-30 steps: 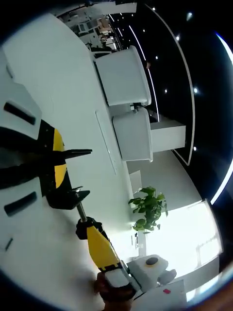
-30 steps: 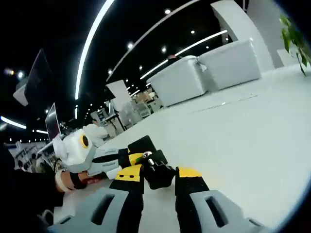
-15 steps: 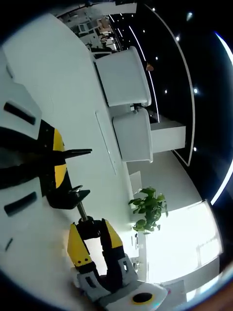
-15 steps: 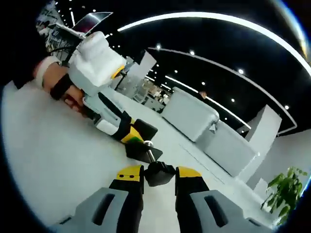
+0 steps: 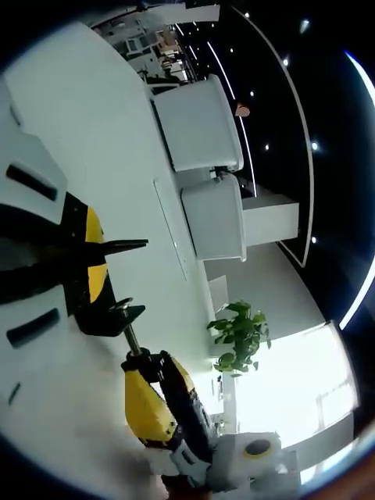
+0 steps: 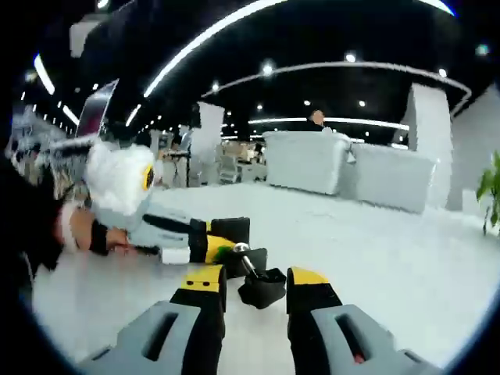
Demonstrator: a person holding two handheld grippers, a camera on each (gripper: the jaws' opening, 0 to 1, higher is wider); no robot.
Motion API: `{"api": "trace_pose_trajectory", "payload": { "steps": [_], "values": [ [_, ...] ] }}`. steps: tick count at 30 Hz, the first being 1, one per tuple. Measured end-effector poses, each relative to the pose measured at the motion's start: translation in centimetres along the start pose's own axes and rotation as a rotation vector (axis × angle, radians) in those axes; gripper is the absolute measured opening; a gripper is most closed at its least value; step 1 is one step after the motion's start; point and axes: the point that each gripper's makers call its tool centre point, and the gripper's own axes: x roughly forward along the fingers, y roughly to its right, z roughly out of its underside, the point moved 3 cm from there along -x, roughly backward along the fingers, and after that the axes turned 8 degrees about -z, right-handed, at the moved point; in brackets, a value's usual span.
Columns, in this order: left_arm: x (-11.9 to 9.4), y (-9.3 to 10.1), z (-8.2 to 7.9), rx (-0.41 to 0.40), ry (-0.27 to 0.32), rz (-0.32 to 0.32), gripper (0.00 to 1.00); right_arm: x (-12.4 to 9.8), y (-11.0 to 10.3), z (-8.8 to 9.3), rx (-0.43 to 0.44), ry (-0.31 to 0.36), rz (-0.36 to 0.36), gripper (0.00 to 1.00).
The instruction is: Clamp the fixed fixture on the desktop, loosen the retaining clip, secure it to the edge of the desk, and tighten the retaining clip.
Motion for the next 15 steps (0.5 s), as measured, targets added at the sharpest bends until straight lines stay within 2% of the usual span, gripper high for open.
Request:
{"api": "trace_pose_trajectory", "payload": {
  "steps": [1,2,3,6,7,8,9,10,13,14,15],
  "values": [
    [0.0,0.0,0.0,-0.001,0.0,0.002,0.06,0.2,1.1,0.1,0.149,0.017,-0.003,0.32],
    [0.0,0.0,0.0,-0.001,0.0,0.003,0.06,0.2,1.3,0.0,0.195,0.029,-0.018,0.32],
    [0.1,0.1,-0.1,-0.001,0.0,0.004,0.06,0.2,1.6,0.1,0.225,0.04,-0.028,0.31],
    [0.0,0.2,-0.1,-0.002,0.0,0.005,0.06,0.2,3.0,0.8,0.251,0.018,0.002,0.29],
    [0.0,0.2,-0.1,-0.002,0.0,0.006,0.06,0.1,2.1,1.5,0.278,0.005,-0.007,0.28],
    [0.0,0.3,-0.1,-0.002,0.0,0.006,0.06,0.2,2.0,1.5,0.333,0.015,-0.028,0.28],
    [0.0,0.3,-0.1,-0.002,0.0,0.006,0.06,0.3,1.8,2.0,0.377,-0.008,-0.034,0.27],
    [0.0,0.3,-0.1,-0.002,0.0,0.006,0.06,0.3,1.8,2.0,0.389,-0.004,-0.04,0.25],
    [-0.1,0.4,-0.2,-0.001,0.0,0.006,0.06,0.5,1.5,2.8,0.532,-0.052,-0.068,0.25],
    [0.0,0.4,-0.1,-0.002,0.0,0.007,0.06,0.5,1.5,2.8,0.541,-0.053,-0.073,0.24],
    [0.0,0.3,-0.1,-0.001,0.0,0.007,0.06,0.8,1.7,2.5,0.512,-0.047,-0.069,0.24]
  ]
}}
